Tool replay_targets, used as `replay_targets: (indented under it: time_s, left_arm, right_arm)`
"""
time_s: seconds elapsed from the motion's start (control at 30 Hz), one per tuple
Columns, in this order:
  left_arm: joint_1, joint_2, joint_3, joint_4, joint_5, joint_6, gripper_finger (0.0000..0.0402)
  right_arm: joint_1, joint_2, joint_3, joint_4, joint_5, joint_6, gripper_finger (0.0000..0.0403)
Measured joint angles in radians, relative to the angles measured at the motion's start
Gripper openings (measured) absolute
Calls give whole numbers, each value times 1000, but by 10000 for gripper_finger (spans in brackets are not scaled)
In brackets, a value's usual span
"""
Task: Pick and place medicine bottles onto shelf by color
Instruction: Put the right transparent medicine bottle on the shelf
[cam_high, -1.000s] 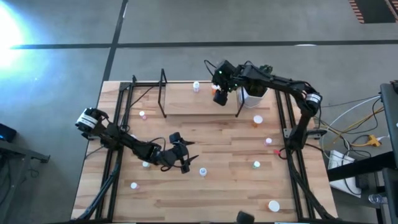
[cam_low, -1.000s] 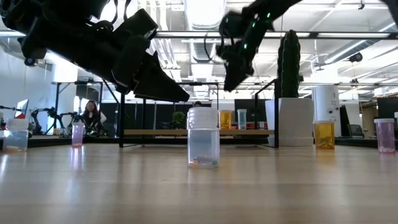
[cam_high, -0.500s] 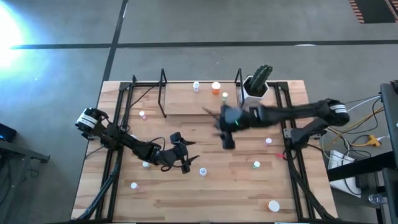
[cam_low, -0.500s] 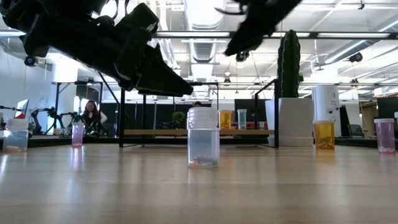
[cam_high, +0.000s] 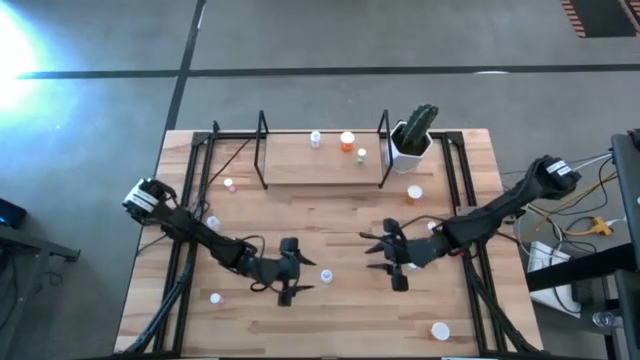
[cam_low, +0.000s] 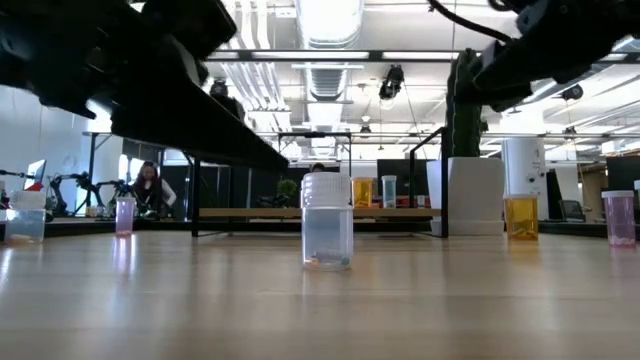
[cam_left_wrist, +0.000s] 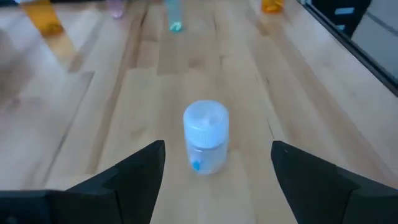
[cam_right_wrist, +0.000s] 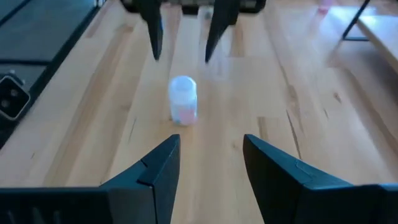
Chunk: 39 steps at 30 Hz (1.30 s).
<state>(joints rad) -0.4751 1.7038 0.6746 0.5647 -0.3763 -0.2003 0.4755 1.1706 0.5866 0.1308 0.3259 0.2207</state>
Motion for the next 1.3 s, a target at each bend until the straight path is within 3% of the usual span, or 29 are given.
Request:
replay_targets:
  time_s: [0.17,0.5,1.03,1.17,1.3]
  left_arm:
    - [2,89,45,1,-29,-87,276]
    - [10,215,184,28,-53,-47,274]
    - [11,191,184,-9,-83,-46,121]
    - [24,127,183,-79,-145,-51,118]
    - [71,13,183,-190,-280,-54,128]
  right_arm:
    - [35,0,-62,119,42,13,166]
    - [35,0,-58,137,44,-35,166]
    - [35,3,-59,136,44,-41,166]
    - [35,3,-59,137,44,-41,166]
    - [35,3,-60,136,44,-43,166]
